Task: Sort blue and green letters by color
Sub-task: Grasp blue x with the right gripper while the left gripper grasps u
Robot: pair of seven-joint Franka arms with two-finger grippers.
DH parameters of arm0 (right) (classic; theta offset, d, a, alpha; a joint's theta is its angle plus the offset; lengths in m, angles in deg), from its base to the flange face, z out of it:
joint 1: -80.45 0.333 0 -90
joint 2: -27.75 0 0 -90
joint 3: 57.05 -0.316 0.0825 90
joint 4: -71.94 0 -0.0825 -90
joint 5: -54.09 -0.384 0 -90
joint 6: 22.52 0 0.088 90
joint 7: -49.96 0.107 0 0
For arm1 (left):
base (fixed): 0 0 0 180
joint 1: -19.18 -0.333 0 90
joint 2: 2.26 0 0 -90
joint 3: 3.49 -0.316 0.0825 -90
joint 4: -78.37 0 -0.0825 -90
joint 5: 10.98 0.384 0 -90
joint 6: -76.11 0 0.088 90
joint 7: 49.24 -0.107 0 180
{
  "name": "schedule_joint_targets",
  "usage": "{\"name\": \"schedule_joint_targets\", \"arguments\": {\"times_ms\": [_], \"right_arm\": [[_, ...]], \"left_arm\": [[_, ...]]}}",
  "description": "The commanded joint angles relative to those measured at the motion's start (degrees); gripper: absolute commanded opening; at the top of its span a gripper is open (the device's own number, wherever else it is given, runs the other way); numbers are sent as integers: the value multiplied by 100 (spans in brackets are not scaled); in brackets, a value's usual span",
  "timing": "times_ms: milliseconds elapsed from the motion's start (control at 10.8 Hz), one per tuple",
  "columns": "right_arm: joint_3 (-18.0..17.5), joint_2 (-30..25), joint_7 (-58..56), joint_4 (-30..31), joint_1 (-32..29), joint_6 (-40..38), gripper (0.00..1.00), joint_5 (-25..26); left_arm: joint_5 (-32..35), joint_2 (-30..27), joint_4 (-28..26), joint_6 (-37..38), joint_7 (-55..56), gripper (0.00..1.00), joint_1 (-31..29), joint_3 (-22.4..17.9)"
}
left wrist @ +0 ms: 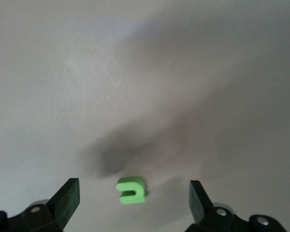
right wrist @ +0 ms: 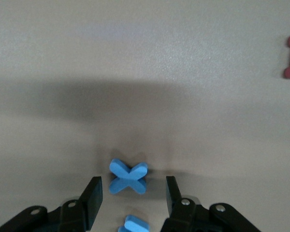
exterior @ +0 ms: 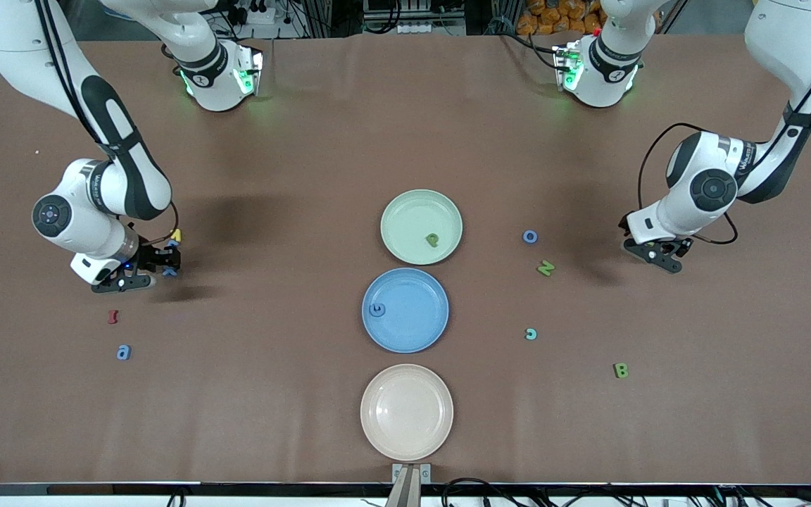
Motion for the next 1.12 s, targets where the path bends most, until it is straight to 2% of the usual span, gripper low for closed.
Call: {"name": "schedule_joint_targets", "arguments": {"times_ms": [0,186,279,558,744,837,1023], "right_arm": [[-86,230,-128,-236,-102,3,61,-113],[-86,291,-119,-288,-102,3,51,-113],[-86,300,-119,-288,-102,3,42,-113],[-147,222,-119,-419,-93,-329,1,-104],[-244,186,90,-1320,-49,-1738,0,-139],[-418,195,414,-1734,12,-2277,0,-140],[-883,195,1292,-2037,117,-2379,0,-131]], "left_arm": [[536,14,-319,-542,-144,100,-580,52],[537,41,-354,-630,-144,100,-625,52],[537,50,-354,-630,-144,100,-634,52],[537,94,-354,-700,-153,100,-651,52],[537,155,-345,-797,-232,100,-660,52],[537,164,-354,-832,-258,100,-660,52],[537,208,-345,-859,-302,100,-739,52]]}}
